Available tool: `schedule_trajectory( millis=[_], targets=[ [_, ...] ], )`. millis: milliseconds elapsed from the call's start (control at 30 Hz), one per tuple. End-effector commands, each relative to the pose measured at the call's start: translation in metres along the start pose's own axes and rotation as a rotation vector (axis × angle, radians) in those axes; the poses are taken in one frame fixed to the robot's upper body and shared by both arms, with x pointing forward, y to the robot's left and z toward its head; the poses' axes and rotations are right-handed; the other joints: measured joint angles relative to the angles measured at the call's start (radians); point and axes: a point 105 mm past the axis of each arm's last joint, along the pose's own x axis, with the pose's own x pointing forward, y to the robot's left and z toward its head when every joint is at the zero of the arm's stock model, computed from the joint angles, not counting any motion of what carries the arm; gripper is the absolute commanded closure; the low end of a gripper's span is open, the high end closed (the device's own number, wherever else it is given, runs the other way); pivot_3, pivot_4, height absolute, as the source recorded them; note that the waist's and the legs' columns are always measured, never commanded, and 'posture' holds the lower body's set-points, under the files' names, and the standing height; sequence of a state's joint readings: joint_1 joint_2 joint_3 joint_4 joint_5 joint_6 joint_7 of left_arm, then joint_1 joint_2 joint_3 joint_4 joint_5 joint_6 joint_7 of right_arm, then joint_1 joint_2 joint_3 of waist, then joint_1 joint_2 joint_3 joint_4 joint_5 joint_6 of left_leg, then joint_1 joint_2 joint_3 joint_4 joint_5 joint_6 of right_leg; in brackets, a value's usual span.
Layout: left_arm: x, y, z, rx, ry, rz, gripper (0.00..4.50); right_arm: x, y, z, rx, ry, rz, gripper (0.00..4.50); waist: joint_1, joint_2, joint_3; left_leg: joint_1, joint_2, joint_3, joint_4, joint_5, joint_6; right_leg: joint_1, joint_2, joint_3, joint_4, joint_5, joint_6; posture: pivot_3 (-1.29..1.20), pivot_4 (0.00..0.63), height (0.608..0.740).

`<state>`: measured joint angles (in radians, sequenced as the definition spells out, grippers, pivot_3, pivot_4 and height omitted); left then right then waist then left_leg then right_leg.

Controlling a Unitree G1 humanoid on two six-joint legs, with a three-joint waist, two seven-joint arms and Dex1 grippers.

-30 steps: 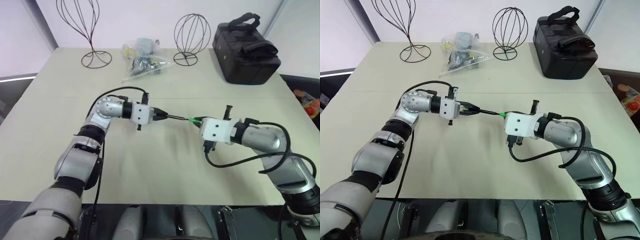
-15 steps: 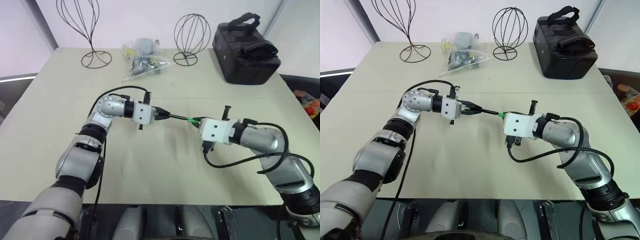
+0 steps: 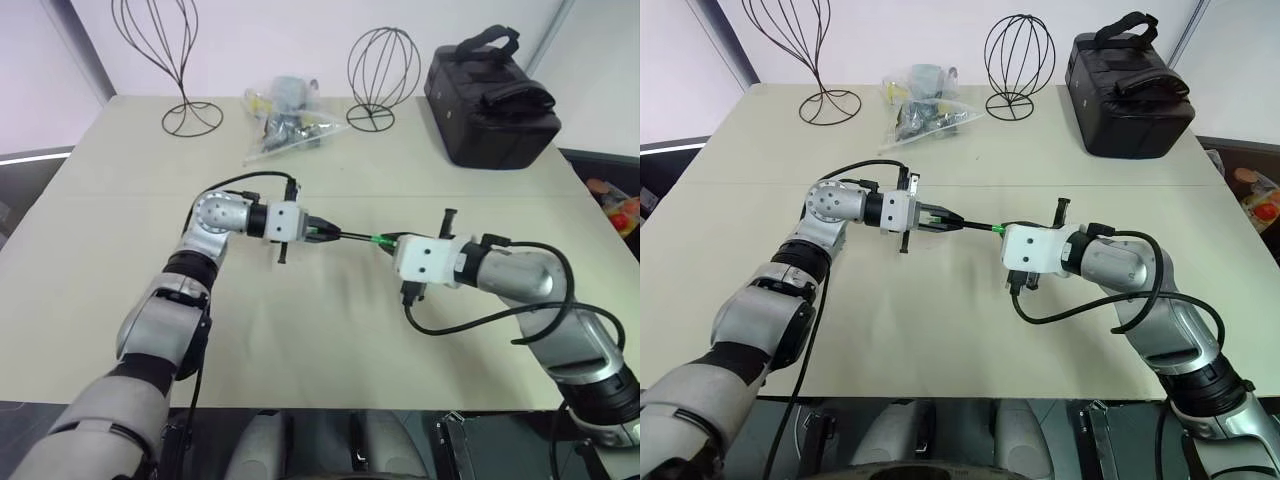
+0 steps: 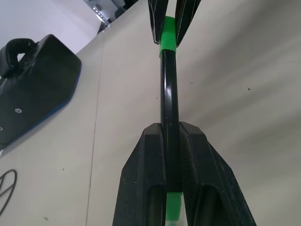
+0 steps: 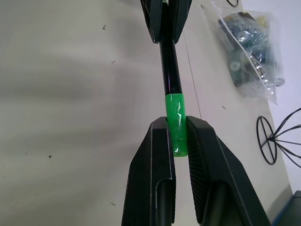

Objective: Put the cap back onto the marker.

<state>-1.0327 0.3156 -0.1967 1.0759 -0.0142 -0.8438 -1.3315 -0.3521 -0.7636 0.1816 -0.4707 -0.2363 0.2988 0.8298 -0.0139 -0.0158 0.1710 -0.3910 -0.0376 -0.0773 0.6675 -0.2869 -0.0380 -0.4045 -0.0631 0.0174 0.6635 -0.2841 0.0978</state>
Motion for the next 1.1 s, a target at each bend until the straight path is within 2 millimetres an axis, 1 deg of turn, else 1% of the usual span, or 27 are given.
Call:
schedule_trajectory(
  millis=[33, 333, 500, 700, 867, 1000, 1100],
  targets=[
    [0.004, 0.011, 0.018, 0.097, -0.060, 0.021, 4.50, -0.002, -0.011, 0.016, -0.043, -0.043, -0.060, 4.44, 0.000, 0.000, 0.000, 0.000, 0.000, 0.000, 0.000, 0.000, 0.000, 0.000, 0.000, 0.000, 0.000, 0.000, 0.000, 0.00, 0.150, 0.740],
    [0.008, 0.018, 0.030, 0.194, -0.096, 0.063, 4.50, 0.002, -0.008, 0.026, -0.003, -0.081, -0.044, 4.44, 0.000, 0.000, 0.000, 0.000, 0.000, 0.000, 0.000, 0.000, 0.000, 0.000, 0.000, 0.000, 0.000, 0.000, 0.000, 0.00, 0.150, 0.740],
    [0.009, 0.021, 0.036, 0.239, -0.120, 0.093, 4.50, 0.003, -0.007, 0.027, 0.006, -0.085, -0.030, 4.44, 0.000, 0.000, 0.000, 0.000, 0.000, 0.000, 0.000, 0.000, 0.000, 0.000, 0.000, 0.000, 0.000, 0.000, 0.000, 0.00, 0.150, 0.740],
    [0.011, 0.021, 0.039, 0.247, -0.135, 0.101, 4.50, 0.005, -0.005, 0.034, 0.000, -0.105, -0.020, 4.44, 0.000, 0.000, 0.000, 0.000, 0.000, 0.000, 0.000, 0.000, 0.000, 0.000, 0.000, 0.000, 0.000, 0.000, 0.000, 0.00, 0.150, 0.740],
    [0.014, 0.021, 0.040, 0.204, -0.164, 0.092, 4.50, 0.009, -0.005, 0.041, -0.021, -0.124, -0.022, 4.44, -0.001, 0.000, 0.000, 0.000, 0.000, 0.000, 0.000, 0.000, 0.000, 0.000, 0.000, 0.000, 0.000, 0.000, 0.000, 0.00, 0.150, 0.740],
    [0.017, 0.020, 0.039, 0.116, -0.186, 0.073, 4.50, 0.011, -0.005, 0.043, -0.040, -0.127, -0.019, 4.44, 0.000, 0.000, 0.000, 0.000, 0.000, 0.000, 0.000, 0.000, 0.000, 0.000, 0.000, 0.000, 0.000, 0.000, 0.000, 0.00, 0.150, 0.740],
    [0.017, 0.016, 0.038, 0.052, -0.201, 0.032, 4.50, 0.012, -0.005, 0.045, -0.060, -0.128, -0.017, 4.44, -0.001, 0.000, 0.000, 0.000, 0.000, 0.000, 0.000, 0.000, 0.000, 0.000, 0.000, 0.000, 0.000, 0.000, 0.000, 0.00, 0.150, 0.740]
  ],
)
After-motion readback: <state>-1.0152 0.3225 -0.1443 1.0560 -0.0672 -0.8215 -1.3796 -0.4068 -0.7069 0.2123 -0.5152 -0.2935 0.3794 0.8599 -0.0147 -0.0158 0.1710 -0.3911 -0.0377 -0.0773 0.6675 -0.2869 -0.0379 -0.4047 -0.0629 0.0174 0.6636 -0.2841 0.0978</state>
